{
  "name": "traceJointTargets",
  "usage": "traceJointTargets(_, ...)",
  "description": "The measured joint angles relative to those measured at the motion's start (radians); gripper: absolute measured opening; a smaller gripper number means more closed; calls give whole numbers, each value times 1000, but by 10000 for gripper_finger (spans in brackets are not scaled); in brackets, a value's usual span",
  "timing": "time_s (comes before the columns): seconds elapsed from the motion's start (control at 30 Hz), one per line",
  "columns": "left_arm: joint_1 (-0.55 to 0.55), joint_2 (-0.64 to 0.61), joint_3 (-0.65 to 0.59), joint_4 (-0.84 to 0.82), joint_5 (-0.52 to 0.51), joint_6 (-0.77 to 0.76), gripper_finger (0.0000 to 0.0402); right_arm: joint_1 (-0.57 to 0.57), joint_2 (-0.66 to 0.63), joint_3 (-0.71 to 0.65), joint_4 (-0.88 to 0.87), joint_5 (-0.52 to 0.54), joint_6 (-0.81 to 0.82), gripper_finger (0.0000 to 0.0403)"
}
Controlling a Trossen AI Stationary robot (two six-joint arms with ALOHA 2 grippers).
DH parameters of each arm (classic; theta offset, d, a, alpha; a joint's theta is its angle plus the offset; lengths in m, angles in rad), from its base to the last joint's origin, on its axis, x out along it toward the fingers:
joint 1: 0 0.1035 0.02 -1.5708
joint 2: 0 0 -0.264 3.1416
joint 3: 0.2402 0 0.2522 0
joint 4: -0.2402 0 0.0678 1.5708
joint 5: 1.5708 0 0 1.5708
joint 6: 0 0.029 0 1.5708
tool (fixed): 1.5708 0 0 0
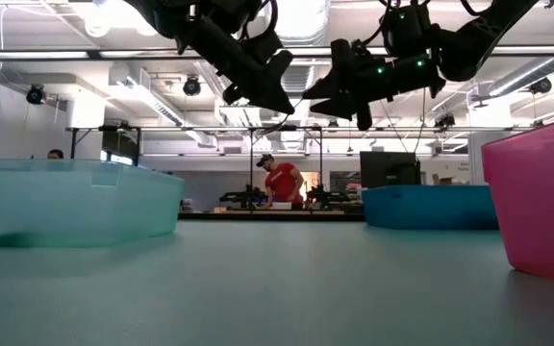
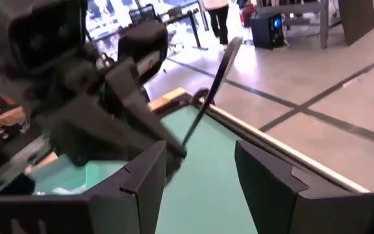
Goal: Sort silverware by color (type)
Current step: Put the black spoon into the red bin
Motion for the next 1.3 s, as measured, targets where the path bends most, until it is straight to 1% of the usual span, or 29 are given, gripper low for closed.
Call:
traceJointTargets(0.37, -12, 0, 0, 28, 2, 0, 0, 0, 0, 4, 103, 3, -10, 173)
traceJointTargets(0.5, -19, 0, 0, 63, 45, 1, 0, 0, 0, 5, 126, 4, -11, 168)
traceJointTargets(0.6, -29, 0, 0, 95, 80, 4, 0, 0, 0, 5, 134, 3, -10, 151)
traceJointTargets(0.7, -32, 0, 0, 111, 84, 8, 0, 0, -1, 5, 141, -1, -8, 121)
traceJointTargets(0.77, -31, 1, 0, 111, 83, 8, 0, 0, -1, 5, 140, -1, -8, 92)
traceJointTargets(0.9, -30, 1, 0, 116, 75, 12, 0, 1, -2, 6, 142, -11, -31, 23)
traceJointTargets(1.0, -30, 1, 0, 118, 76, 17, 3, 1, -7, 6, 140, -18, -42, 11)
traceJointTargets(1.1, -30, 1, 0, 112, 76, 31, 15, -7, -24, 6, 114, -35, -70, 8)
traceJointTargets(1.2, -32, 1, 0, 102, 85, 34, 30, -24, -70, 6, 46, -24, -81, 7)
traceJointTargets(1.3, -32, 1, 0, 86, 86, 35, 45, -34, -129, 28, -75, -24, -98, 7)
